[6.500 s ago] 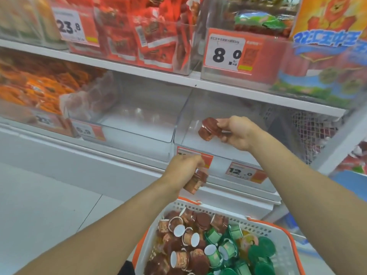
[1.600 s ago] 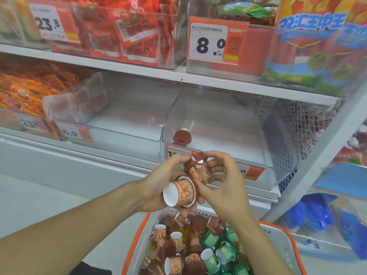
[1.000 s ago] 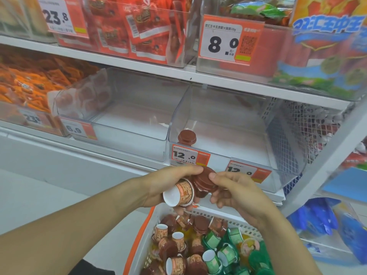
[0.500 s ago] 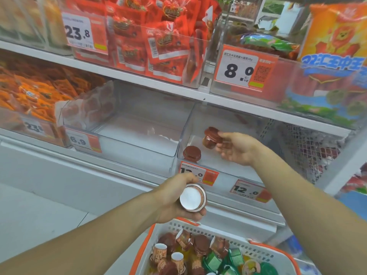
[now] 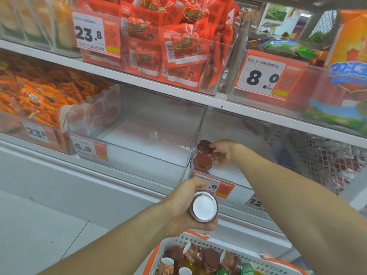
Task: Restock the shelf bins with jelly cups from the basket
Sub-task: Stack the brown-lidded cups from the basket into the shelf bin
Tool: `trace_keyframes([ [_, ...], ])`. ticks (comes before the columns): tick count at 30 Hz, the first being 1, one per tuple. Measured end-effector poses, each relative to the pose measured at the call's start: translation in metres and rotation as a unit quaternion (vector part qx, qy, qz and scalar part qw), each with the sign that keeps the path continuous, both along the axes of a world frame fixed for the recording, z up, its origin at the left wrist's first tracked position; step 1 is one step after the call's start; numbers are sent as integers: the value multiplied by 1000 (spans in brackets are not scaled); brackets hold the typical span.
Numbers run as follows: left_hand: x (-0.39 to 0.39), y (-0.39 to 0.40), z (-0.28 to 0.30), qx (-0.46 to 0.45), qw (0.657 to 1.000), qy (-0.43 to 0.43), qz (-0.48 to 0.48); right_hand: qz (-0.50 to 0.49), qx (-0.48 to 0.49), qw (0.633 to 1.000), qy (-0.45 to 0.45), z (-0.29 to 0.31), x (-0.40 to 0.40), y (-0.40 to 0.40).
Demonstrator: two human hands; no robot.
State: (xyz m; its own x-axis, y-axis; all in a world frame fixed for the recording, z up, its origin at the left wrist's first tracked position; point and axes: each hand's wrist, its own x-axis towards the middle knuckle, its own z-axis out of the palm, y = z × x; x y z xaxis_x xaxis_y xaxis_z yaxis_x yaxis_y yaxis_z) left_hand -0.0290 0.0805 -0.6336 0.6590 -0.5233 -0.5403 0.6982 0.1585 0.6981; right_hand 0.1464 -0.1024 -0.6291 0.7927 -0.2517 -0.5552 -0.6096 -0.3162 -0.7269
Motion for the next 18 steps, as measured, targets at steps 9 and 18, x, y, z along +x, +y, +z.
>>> trace_keyframes([
  [9,2,-9,11,-48,998,-44,16,79,-40,996,3,13,-20,-21],
  [18,-14,-9,13,191,857,-477,33,212,23,967,-142,64,-134,-26],
])
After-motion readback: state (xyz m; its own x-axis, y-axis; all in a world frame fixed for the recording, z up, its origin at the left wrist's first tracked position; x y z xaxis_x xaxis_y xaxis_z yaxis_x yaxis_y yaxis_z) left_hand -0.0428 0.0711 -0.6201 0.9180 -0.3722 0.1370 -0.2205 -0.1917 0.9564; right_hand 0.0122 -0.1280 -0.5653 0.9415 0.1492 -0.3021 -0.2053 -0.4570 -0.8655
